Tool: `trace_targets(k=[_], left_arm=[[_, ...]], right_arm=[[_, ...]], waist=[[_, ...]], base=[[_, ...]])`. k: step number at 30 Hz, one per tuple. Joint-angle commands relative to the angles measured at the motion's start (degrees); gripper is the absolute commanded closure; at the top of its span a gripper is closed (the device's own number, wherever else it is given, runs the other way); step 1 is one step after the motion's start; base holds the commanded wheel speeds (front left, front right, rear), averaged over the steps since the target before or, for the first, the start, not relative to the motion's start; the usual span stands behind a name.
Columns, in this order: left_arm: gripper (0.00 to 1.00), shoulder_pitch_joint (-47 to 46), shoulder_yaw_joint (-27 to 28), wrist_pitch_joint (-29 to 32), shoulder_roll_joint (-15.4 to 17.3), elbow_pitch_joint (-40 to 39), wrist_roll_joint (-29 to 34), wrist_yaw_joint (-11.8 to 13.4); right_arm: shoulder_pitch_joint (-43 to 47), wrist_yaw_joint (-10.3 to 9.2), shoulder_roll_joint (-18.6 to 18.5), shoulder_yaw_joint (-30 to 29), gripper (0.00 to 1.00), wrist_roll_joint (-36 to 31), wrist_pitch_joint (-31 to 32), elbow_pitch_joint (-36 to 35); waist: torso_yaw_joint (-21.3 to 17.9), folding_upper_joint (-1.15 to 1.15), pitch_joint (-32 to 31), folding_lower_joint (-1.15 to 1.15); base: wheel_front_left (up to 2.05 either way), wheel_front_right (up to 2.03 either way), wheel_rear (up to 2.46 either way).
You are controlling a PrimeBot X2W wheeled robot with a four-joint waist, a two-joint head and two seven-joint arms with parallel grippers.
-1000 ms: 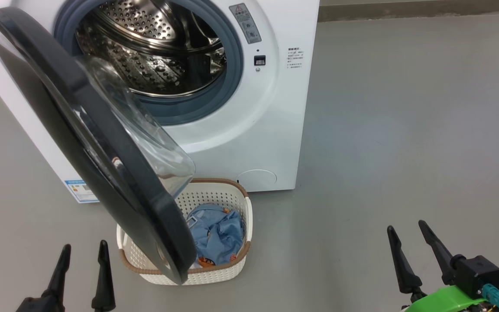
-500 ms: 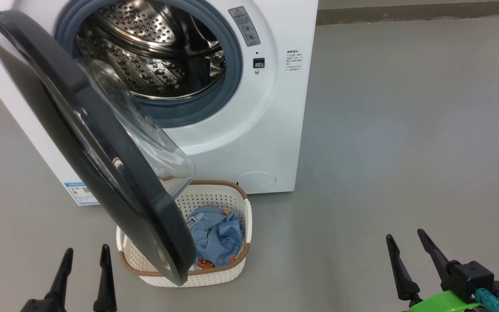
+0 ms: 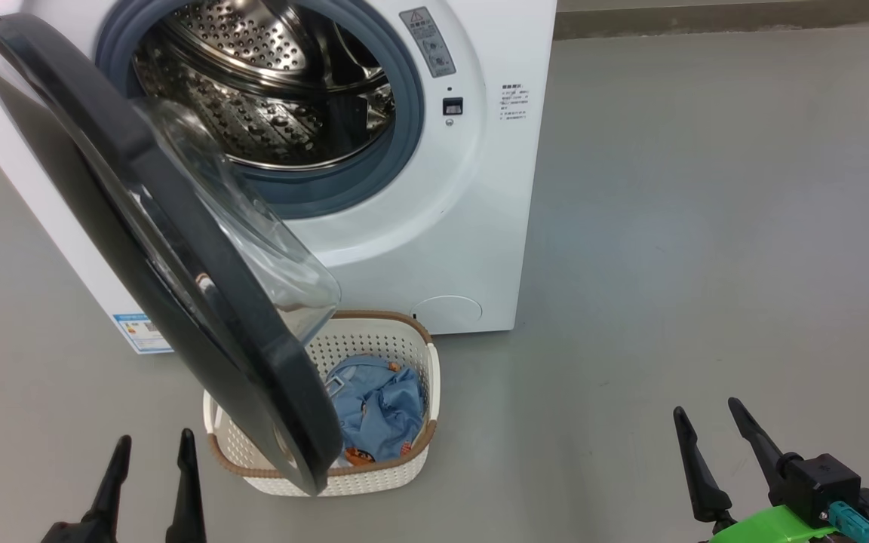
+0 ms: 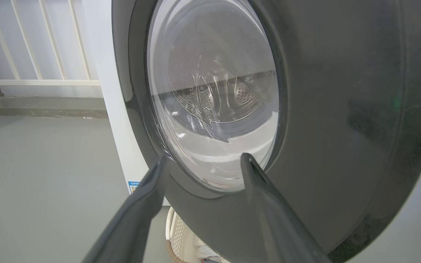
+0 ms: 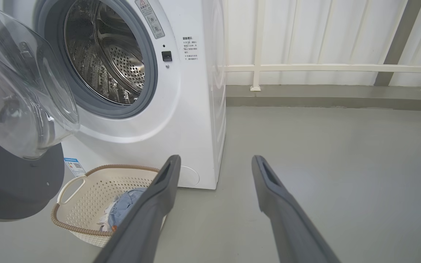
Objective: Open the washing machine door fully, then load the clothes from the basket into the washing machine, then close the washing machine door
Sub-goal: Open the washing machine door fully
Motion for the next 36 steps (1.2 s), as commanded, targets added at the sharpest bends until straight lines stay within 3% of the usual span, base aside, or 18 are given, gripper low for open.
trace_targets(k=[1, 2, 5, 12, 19, 26, 36], left_arm=[[0.16, -0.83, 1.72, -0.52, 0.93, -0.97, 0.12, 0.1], [1.0, -0.92, 1.63, -0.52, 0.93, -1.13, -0.12, -0.11], [1.0, -1.46, 1.71, -0.52, 0.93, -3.2, -0.62, -0.4], [1.0, -5.34, 3.18, -0.52, 0.93, -20.68, 0.16, -0.63], [1.0, -8.46, -1.97, -0.53, 0.93, -31.45, 1.64, -2.34], [1.0, -8.8, -14.29, -0.53, 1.07, -31.44, 2.15, -3.18], [1.0, -6.42, -25.71, -0.53, 2.71, -22.35, -0.17, -3.26]], right_arm=[[-0.6, 0.17, -0.17, 1.1, 0.0, -0.58, -0.69, -1.56], [-0.63, 0.17, -0.15, 1.05, 0.0, -0.58, -0.69, -1.58], [-0.66, 0.17, -0.11, 0.87, 0.0, -0.62, -0.69, -1.59], [-0.85, 0.17, 0.05, 0.64, 0.0, -0.4, -0.69, -1.52], [-1.4, 0.17, 0.13, 0.82, 0.0, -0.12, -0.69, -1.28], [-1.41, 0.17, 0.21, 0.65, 0.0, -0.12, -0.69, -1.18], [-2.11, 0.17, 0.22, 0.27, 0.0, -0.01, -0.69, -0.96]], waist=[[0.01, 0.0, 0.12, 0.0], [0.01, 0.0, 0.21, 0.0], [0.06, 0.0, 0.38, 0.0], [0.23, 0.0, 0.86, 0.0], [0.06, 0.0, 1.06, 0.0], [-0.07, 0.0, 1.71, 0.0], [-0.35, 0.0, 2.88, 0.0]], base=[[0.0, 0.0, 0.0], [0.0, 0.0, 0.0], [0.0, 0.0, 0.0], [0.0, 0.0, 0.0], [0.0, 0.0, 0.0], [0.0, 0.0, 0.0], [0.0, 0.0, 0.0]])
